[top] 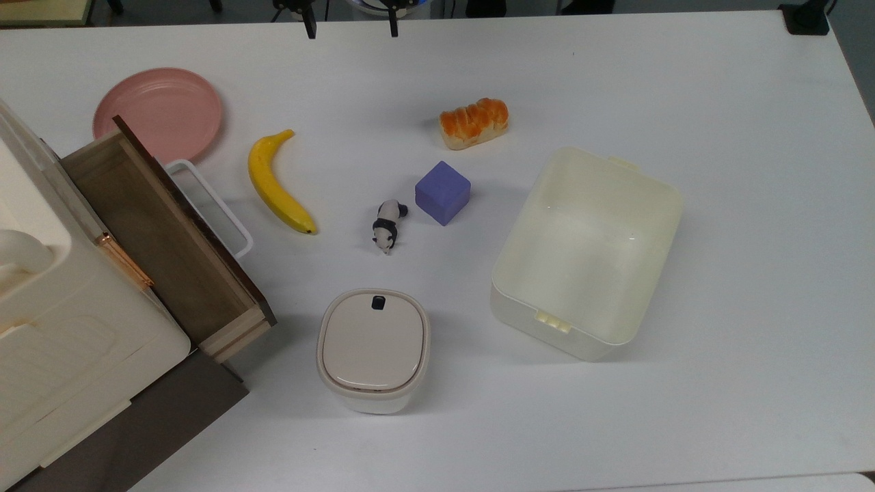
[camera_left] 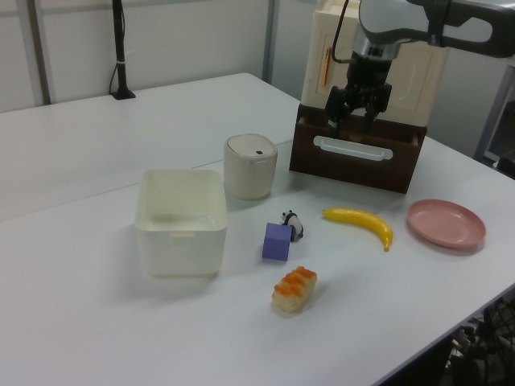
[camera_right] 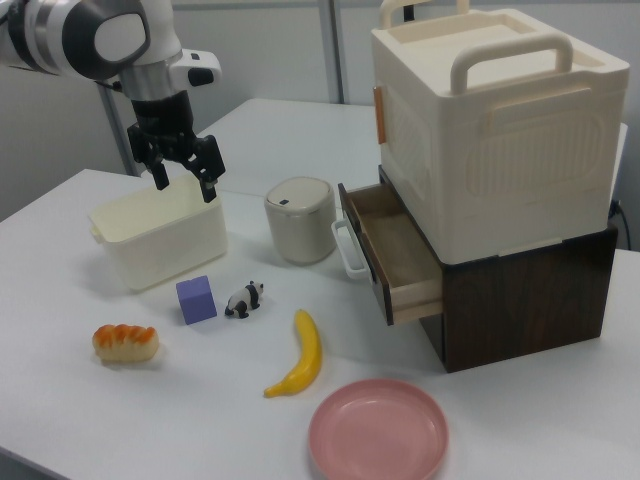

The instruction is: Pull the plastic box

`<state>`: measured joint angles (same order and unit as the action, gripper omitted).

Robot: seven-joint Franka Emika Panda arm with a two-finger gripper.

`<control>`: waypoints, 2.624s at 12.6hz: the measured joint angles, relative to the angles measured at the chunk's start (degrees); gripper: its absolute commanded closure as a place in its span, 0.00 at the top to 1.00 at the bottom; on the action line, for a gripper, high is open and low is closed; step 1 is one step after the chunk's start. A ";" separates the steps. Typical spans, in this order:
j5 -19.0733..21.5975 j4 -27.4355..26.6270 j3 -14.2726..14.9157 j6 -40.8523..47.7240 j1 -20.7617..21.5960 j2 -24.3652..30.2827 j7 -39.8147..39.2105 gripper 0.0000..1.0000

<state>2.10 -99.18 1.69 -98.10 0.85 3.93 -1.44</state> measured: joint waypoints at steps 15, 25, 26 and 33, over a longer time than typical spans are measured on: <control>0.00 0.70 0.07 0.40 -0.66 0.00 -0.90 1.00; 0.03 3.67 -0.32 1.62 -0.50 -3.33 -1.07 1.00; 0.05 3.95 -0.51 1.62 -0.42 -3.49 -1.29 1.00; 0.21 5.99 -3.16 -2.79 5.44 -6.89 -30.41 1.00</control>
<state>2.30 -93.19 -1.48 -100.89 6.28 -2.96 -31.85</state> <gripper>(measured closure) 0.000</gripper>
